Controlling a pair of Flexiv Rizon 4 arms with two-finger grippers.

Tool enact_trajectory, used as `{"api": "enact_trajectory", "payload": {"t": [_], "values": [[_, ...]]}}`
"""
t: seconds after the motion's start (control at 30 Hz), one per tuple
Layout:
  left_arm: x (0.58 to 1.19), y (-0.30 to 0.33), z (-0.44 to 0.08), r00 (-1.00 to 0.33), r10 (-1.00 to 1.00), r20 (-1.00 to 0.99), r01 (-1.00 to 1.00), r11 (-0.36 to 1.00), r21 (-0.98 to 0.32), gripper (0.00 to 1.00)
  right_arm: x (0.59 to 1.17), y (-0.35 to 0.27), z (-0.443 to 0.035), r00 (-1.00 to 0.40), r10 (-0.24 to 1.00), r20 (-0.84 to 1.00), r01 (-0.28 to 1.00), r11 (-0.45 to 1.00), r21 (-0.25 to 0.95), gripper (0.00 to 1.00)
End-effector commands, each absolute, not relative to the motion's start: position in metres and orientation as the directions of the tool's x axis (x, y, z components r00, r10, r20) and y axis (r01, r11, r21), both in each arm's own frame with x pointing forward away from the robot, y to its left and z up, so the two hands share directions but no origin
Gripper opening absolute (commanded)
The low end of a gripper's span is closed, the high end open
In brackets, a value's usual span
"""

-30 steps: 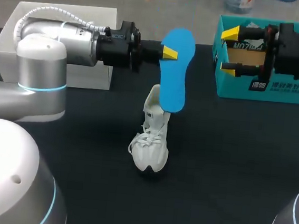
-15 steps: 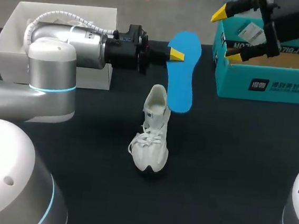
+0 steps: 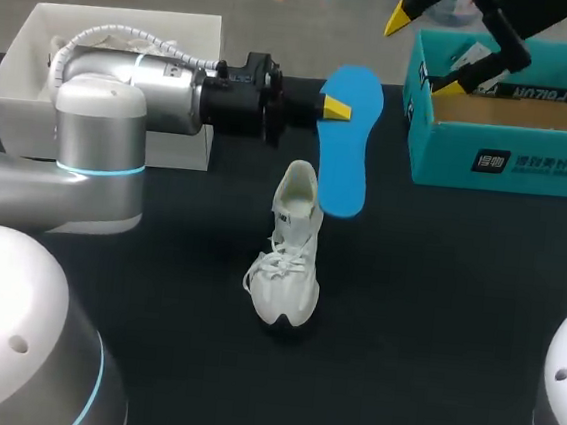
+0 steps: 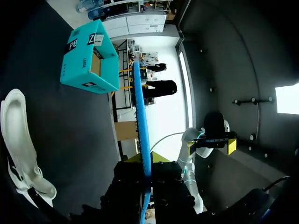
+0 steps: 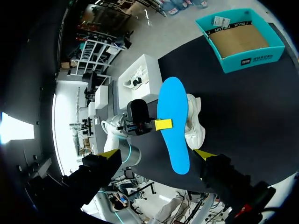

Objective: Take the shoe out of the shoebox, open the shoe tongue, remove and reinsert the insole, then place the shoe into the shoebox

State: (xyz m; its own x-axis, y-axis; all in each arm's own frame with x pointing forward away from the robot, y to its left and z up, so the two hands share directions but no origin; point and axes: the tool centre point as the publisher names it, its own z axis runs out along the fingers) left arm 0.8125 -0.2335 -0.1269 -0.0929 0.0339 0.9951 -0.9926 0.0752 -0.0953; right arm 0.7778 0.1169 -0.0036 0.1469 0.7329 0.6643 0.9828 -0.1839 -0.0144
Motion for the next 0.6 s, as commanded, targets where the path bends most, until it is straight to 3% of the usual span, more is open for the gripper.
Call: {"api": "enact_trajectory", "payload": {"t": [0.03, 0.17, 0.6], "values": [[0.812, -0.231, -0.128, -0.092, 0.028, 0.995, -0.992, 0.082, -0.094, 0.00, 0.796, 0.126, -0.003, 0.164, 0.916, 0.366, 0.986, -0.152, -0.060, 1.00], [0.812, -0.230, -0.129, -0.095, 0.019, 0.995, -0.991, 0.094, -0.096, 0.00, 0.801, 0.129, -0.005, 0.160, 0.940, 0.301, 0.987, -0.145, -0.073, 1.00], [0.813, -0.229, -0.133, -0.070, 0.016, 0.997, -0.992, 0.107, -0.071, 0.00, 0.804, 0.136, -0.014, 0.113, 0.961, 0.254, 0.990, -0.129, 0.048, 1.00]]}}
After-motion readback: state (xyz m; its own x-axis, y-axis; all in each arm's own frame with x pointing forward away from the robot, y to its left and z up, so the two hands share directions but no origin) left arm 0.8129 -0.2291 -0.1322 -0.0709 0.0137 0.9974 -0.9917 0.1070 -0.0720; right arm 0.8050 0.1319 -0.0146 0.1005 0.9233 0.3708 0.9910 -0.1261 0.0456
